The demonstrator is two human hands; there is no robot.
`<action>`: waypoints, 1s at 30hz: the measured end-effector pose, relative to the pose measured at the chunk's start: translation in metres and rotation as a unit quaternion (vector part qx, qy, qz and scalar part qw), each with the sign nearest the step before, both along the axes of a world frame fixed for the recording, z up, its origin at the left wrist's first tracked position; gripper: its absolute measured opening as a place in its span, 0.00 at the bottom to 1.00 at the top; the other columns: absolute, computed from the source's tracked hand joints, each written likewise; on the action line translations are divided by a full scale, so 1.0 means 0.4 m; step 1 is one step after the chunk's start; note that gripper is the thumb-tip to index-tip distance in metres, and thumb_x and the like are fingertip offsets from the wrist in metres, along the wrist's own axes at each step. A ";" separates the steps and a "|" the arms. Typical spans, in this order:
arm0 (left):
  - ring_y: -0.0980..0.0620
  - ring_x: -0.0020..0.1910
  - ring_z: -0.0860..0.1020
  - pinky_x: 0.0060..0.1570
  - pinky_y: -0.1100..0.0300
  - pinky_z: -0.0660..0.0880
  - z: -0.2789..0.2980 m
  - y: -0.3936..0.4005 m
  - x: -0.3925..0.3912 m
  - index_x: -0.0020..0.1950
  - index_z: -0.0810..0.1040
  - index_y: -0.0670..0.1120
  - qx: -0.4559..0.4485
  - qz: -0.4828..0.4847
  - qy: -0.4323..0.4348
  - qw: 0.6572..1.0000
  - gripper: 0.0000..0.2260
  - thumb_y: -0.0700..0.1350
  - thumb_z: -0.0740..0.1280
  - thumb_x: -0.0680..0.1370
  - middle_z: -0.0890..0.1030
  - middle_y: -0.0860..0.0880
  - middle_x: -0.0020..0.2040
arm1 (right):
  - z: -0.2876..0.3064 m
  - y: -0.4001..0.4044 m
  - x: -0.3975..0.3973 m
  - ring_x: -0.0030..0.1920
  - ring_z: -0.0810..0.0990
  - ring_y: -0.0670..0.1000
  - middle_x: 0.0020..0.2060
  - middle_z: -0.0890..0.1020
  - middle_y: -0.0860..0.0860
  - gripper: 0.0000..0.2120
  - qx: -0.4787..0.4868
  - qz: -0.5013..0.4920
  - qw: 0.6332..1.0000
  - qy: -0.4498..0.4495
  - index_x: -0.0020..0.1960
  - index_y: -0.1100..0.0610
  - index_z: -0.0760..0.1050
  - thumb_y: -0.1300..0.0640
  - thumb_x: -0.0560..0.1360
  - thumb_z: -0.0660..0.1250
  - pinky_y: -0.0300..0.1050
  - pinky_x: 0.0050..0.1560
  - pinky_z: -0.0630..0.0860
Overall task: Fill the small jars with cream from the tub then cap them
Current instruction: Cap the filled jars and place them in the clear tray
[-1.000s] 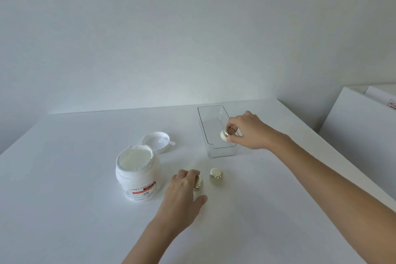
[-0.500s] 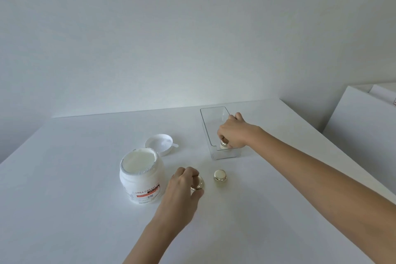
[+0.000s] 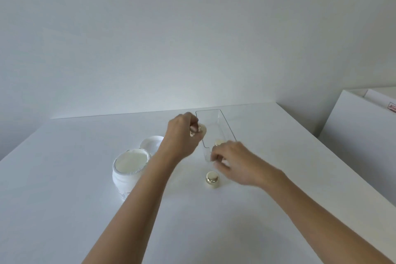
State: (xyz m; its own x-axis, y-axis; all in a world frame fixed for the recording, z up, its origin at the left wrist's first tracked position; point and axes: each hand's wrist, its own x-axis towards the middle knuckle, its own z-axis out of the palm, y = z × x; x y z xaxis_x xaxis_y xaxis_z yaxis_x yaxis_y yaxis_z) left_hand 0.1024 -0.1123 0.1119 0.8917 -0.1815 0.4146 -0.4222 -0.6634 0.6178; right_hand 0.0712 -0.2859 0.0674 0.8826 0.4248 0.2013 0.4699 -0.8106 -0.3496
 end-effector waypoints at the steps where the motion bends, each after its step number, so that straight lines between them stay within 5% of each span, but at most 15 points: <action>1: 0.44 0.45 0.80 0.50 0.57 0.75 0.007 -0.013 0.027 0.54 0.78 0.36 0.006 -0.003 0.010 1.000 0.10 0.40 0.69 0.77 0.83 0.44 0.43 | -0.018 0.005 -0.016 0.53 0.73 0.49 0.51 0.78 0.51 0.09 -0.006 0.011 1.000 0.026 0.56 0.53 0.76 0.56 0.77 0.62 0.43 0.54 0.70; 5: 0.50 0.44 0.76 0.45 0.64 0.71 0.009 -0.060 0.124 0.58 0.78 0.37 0.068 -0.023 0.051 0.996 0.12 0.40 0.68 0.77 0.84 0.44 0.46 | -0.059 0.009 -0.031 0.65 0.66 0.50 0.63 0.71 0.51 0.18 -0.040 0.033 0.995 0.088 0.69 0.47 0.68 0.52 0.79 0.61 0.47 0.65 0.67; 15: 0.46 0.42 0.76 0.49 0.52 0.78 -0.030 -0.133 0.243 0.44 0.79 0.39 0.298 -0.071 0.109 0.946 0.03 0.37 0.69 0.72 0.84 0.41 0.48 | -0.084 -0.015 -0.045 0.56 0.70 0.54 0.55 0.71 0.53 0.16 -0.087 0.049 0.991 0.090 0.63 0.52 0.68 0.66 0.78 0.58 0.49 0.54 0.73; 20: 0.42 0.55 0.79 0.46 0.55 0.75 -0.051 -0.155 0.268 0.55 0.80 0.40 0.375 -0.074 0.131 0.915 0.13 0.36 0.72 0.70 0.83 0.44 0.54 | -0.079 -0.046 -0.064 0.57 0.70 0.54 0.56 0.71 0.52 0.16 -0.083 0.040 0.991 0.102 0.63 0.50 0.67 0.65 0.79 0.57 0.49 0.54 0.73; 30: 0.46 0.57 0.78 0.55 0.52 0.63 -0.075 -0.175 0.277 0.58 0.79 0.43 0.471 -0.071 0.131 0.869 0.17 0.38 0.74 0.70 0.82 0.47 0.54 | -0.059 -0.083 -0.086 0.55 0.72 0.53 0.57 0.71 0.51 0.16 -0.069 0.025 0.992 0.107 0.62 0.49 0.68 0.64 0.79 0.58 0.46 0.53 0.73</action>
